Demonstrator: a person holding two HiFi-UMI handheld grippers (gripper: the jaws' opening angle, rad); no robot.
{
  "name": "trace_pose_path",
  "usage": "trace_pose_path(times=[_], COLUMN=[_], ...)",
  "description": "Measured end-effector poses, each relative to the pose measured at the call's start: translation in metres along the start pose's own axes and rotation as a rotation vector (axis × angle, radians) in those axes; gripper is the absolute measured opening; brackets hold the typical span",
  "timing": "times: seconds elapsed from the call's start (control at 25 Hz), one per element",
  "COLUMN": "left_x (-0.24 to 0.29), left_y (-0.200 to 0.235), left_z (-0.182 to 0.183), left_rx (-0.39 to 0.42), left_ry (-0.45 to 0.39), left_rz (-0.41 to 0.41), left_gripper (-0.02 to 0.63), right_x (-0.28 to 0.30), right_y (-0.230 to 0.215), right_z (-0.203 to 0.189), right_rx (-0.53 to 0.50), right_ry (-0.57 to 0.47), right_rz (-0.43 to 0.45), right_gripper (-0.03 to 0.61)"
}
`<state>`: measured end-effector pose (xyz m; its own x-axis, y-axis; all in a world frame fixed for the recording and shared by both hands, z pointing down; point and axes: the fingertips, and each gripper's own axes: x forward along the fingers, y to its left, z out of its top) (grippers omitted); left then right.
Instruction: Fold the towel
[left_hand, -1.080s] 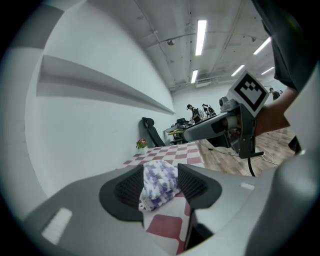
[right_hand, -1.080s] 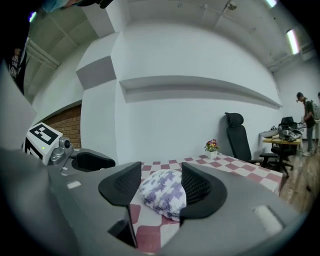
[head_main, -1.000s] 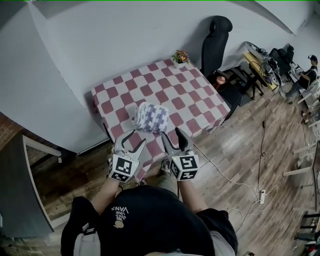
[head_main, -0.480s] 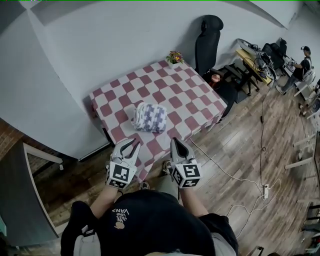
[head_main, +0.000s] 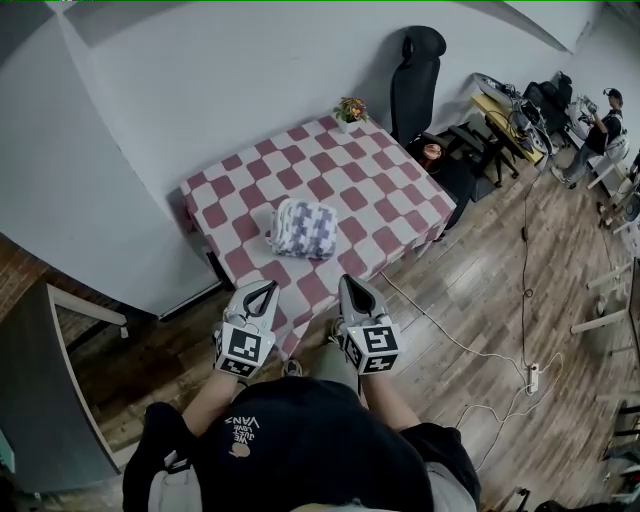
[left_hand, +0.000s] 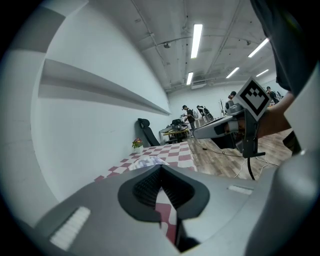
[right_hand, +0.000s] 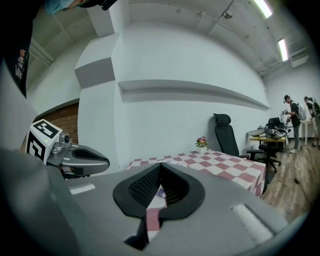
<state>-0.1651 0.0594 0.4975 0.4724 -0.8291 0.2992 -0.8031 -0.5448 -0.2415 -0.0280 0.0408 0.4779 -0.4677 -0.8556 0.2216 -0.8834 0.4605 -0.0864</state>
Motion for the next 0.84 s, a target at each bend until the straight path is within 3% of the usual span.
trace_pose_path(times=[0.84], left_x=[-0.005], left_y=[0.009], left_z=[-0.011], left_rx=[-0.04], left_ry=[0.011], left_rz=[0.029], left_gripper=[0.003], right_x=[0.012], right_y=[0.005], right_z=[0.004], right_rx=[-0.011], right_ry=[-0.003], right_rz=[0.015], right_gripper=[0.005])
